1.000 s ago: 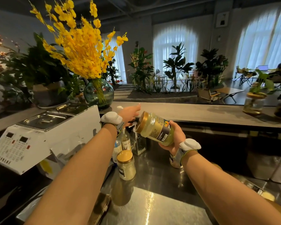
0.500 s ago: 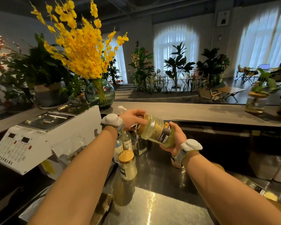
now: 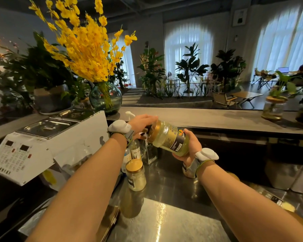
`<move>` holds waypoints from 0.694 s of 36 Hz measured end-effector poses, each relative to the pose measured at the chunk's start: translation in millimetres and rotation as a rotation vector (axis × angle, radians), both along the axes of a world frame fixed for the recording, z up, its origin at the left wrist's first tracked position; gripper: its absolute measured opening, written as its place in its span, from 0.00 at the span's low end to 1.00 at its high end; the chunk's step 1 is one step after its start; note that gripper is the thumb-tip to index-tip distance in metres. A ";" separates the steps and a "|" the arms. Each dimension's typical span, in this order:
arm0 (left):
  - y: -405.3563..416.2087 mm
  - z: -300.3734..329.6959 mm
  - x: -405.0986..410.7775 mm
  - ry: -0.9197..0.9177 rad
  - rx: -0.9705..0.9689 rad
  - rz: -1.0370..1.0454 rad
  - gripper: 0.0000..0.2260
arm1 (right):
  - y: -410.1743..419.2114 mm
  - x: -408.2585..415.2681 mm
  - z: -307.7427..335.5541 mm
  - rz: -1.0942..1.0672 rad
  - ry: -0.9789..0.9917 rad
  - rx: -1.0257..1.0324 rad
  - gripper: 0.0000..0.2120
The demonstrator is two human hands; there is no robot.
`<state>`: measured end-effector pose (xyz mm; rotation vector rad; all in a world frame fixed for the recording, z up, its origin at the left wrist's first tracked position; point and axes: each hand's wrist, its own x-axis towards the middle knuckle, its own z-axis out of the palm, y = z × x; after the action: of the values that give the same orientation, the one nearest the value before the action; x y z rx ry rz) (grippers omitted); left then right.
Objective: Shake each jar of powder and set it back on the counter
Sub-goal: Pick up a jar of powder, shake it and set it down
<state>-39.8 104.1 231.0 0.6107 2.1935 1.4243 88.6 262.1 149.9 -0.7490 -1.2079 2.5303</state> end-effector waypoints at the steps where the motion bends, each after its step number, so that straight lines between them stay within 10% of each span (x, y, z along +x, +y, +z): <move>1: 0.5 -0.3 1.8 -0.020 -0.050 0.018 0.17 | 0.2 -1.0 -0.1 -0.006 0.005 0.004 0.21; 25: 10.0 -3.7 11.0 0.199 0.073 -0.064 0.16 | 10.1 -8.7 -3.7 -0.008 0.078 -0.051 0.18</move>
<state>-28.8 114.1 227.3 0.8743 2.2565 1.4708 79.8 272.2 146.2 -0.6579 -1.1176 2.5669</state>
